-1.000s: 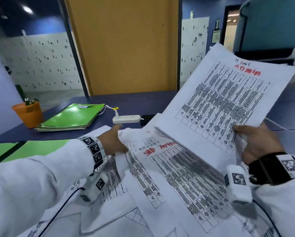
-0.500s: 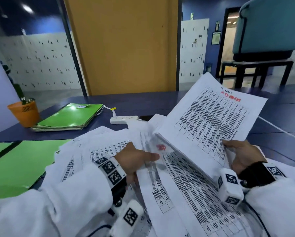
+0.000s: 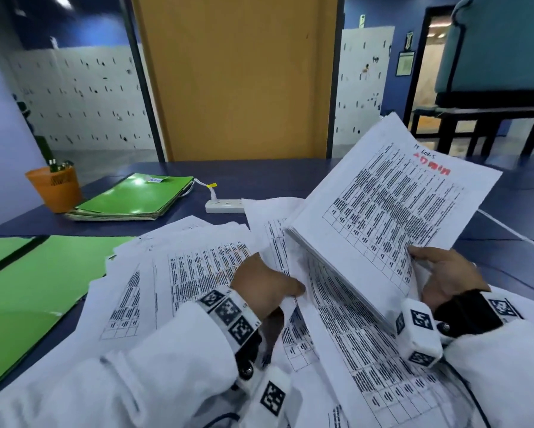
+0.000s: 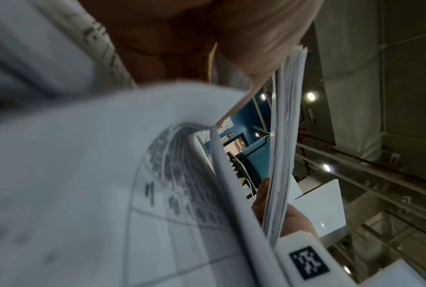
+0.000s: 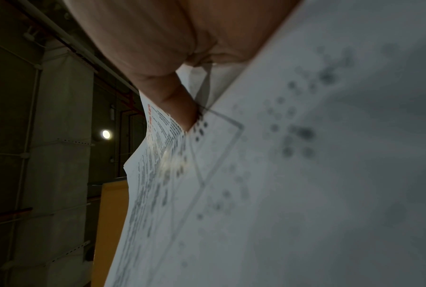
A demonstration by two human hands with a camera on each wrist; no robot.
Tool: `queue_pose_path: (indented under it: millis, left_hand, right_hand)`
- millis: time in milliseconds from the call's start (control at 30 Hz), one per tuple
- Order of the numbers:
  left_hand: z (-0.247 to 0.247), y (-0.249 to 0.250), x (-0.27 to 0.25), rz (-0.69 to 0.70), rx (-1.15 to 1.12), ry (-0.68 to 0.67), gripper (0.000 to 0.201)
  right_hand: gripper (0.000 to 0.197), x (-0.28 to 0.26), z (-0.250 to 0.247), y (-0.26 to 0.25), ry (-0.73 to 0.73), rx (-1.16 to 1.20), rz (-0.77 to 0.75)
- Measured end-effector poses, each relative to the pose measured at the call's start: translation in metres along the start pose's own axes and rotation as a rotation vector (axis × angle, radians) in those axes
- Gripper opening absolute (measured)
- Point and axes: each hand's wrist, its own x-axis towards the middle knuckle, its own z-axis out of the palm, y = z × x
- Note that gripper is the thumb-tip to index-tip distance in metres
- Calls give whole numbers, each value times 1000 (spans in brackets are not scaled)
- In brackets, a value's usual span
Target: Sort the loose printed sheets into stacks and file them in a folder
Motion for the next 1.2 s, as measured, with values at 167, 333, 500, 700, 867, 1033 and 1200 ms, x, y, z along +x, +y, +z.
queue_pose_path:
  millis: [167,333,500,700,867,1033,1200]
  left_hand:
    - [-7,-1,2,-65,-190,21,55]
    - [0,-11,-3,-23,-213,-15,47]
    - [-10,1,-5,24,-20,-24,31]
    - [-63,14,2,-34,-253,39,19]
    - [-96,34,-4,22,-571,-27,36]
    - [-104,58,-19,119,-653,-88,37]
    - [-99,68,-30,121,-684,-140,47]
  right_hand:
    - [59,-6,1,1,-39,51,14]
    - [20,-9,3,-2,0,98,26]
    - [7,-35,18,-17,-70,84,27]
    - [18,-50,24,-34,-153,170,-50]
    - [41,-64,43,-25,-293,91,-105]
    - [53,-76,54,-24,-433,69,-148]
    - [70,-90,60,-28,-483,15,-229]
